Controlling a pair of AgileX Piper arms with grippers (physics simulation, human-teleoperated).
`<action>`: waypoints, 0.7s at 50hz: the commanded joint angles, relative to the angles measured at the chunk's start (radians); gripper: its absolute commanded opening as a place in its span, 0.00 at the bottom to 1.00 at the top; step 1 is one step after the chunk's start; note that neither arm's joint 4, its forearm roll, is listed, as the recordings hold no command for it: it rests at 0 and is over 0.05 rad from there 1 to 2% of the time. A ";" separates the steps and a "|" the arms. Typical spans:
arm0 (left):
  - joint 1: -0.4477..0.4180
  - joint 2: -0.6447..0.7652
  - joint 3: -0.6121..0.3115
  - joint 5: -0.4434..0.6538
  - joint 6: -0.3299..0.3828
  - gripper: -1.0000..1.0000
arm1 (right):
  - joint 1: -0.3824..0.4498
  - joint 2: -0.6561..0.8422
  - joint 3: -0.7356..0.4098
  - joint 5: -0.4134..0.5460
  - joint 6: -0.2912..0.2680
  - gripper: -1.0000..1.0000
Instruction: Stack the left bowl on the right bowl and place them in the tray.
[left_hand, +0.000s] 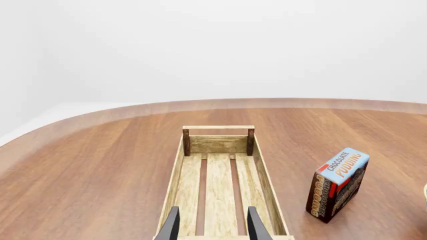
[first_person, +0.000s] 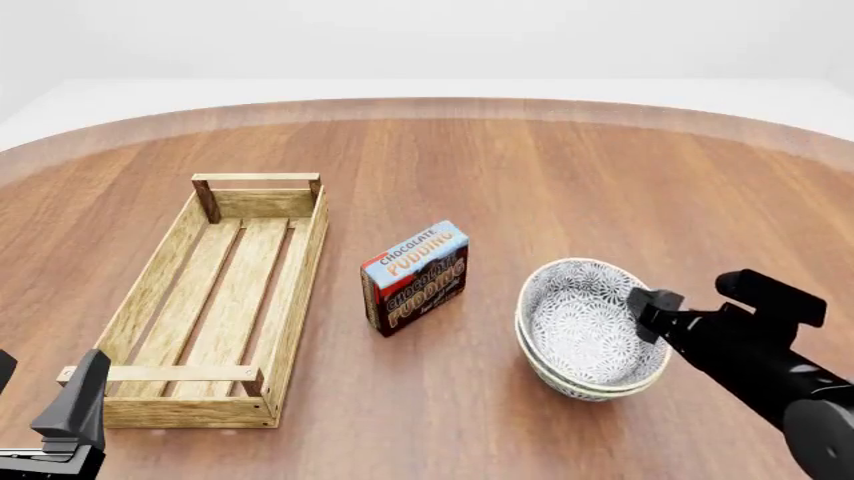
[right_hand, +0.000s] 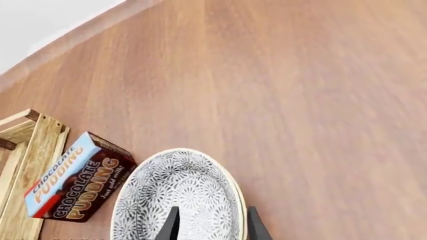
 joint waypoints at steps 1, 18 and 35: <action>0.000 0.000 0.000 0.000 0.000 1.00 | 0.020 -0.024 0.002 0.003 -0.011 1.00; 0.000 0.000 0.000 0.000 0.000 1.00 | -0.046 0.022 -0.063 0.063 -0.116 1.00; 0.000 0.000 0.000 0.000 0.000 1.00 | -0.078 0.062 -0.134 0.196 -0.251 1.00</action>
